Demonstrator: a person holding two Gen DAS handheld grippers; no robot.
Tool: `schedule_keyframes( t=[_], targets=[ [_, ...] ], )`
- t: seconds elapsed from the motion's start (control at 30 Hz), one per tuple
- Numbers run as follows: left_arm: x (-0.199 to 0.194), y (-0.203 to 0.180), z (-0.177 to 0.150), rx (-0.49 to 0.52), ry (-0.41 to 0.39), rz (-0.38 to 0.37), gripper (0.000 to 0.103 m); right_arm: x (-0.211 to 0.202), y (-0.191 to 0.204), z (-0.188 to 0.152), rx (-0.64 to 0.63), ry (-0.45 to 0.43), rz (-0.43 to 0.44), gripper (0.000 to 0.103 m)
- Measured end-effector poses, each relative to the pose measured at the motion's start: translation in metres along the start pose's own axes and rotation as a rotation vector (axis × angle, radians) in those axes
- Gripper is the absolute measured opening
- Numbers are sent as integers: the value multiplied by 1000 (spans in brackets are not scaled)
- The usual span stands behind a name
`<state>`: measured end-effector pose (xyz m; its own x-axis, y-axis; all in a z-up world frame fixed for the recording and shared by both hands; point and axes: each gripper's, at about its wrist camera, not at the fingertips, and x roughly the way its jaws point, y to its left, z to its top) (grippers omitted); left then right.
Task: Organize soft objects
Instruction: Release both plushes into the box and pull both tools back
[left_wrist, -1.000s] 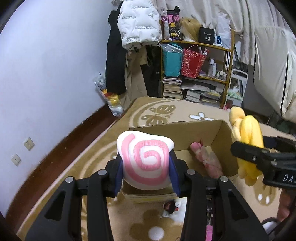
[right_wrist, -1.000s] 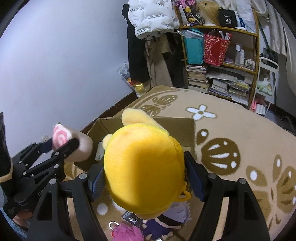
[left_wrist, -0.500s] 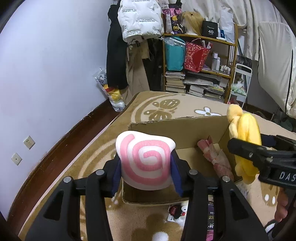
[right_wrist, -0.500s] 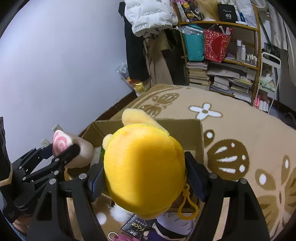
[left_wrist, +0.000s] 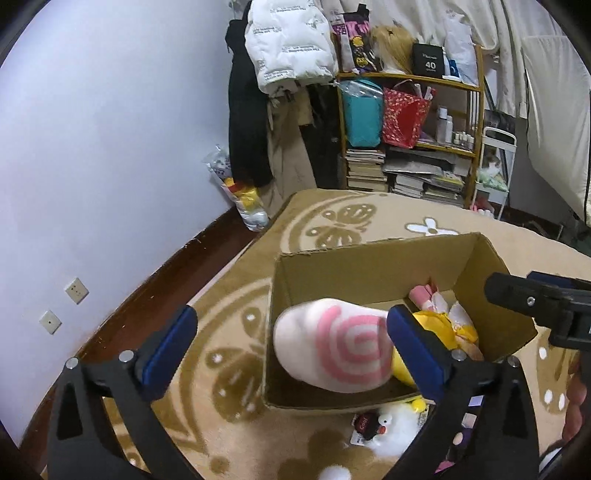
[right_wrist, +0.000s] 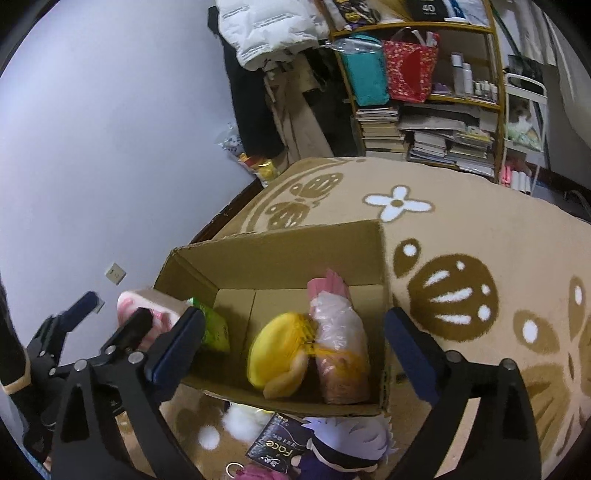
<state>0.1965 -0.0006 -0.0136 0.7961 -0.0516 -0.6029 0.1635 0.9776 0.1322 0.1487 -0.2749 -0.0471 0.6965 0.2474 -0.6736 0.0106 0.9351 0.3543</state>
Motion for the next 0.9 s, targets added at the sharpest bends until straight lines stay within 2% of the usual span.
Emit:
schedule_keyframes(
  t=[0.27, 0.43, 0.63, 0.9],
  targets=[
    [-2, 17, -4, -46, 26, 29, 102, -8, -5, -1, 29, -5, -24, 103],
    [-12, 21, -6, -63, 22, 21, 102, -19, -5, -3, 22, -11, -43, 103],
    [-27, 19, -9, -46, 16, 23, 102, -36, -1, -8, 3, -9, -50, 103],
    [-48, 12, -24, -26, 71, 0, 102, -59, 12, -15, -44, 13, -61, 103]
  ],
)
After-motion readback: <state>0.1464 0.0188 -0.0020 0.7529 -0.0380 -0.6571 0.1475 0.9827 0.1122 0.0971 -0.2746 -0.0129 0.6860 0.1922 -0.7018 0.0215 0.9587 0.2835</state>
